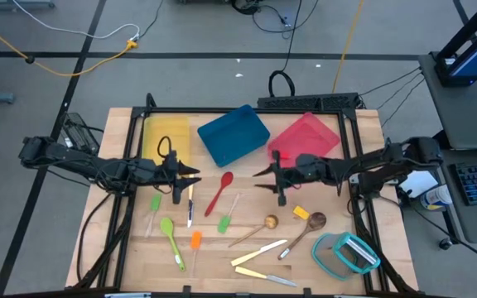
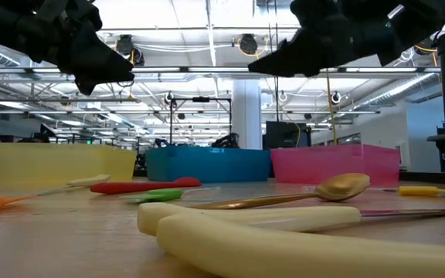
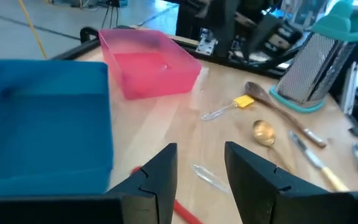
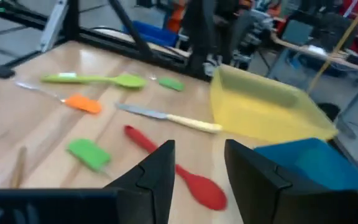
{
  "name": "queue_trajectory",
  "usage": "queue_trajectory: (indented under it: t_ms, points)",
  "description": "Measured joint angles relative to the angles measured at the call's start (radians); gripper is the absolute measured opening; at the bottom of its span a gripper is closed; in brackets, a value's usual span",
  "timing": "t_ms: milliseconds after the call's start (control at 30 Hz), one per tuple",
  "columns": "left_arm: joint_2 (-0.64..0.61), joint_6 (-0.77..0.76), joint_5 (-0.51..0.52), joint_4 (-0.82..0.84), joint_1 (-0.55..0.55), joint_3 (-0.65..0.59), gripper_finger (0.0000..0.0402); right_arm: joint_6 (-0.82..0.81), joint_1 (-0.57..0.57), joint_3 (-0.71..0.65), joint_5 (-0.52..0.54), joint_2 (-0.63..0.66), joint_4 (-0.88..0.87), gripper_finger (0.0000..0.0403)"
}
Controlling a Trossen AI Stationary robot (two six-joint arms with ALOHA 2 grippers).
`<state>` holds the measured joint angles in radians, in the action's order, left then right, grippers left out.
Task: Pick & Place Kitchen Items
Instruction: Put the green spatula into the red bin
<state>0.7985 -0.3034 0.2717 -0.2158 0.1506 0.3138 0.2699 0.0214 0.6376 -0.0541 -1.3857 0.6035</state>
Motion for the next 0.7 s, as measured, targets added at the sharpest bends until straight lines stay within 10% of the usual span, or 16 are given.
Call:
queue_trajectory:
  t_ms: [433,700]
  points:
    - [0.151,-0.078,-0.027,-0.119,0.154,0.043,0.0136,-0.046,0.063,-0.003,0.074,-0.169,0.203,0.0168]
    - [0.294,-0.212,0.125,0.310,0.264,0.274,0.0136,-0.004,0.073,-0.001,0.076,-0.236,0.290,0.0167]
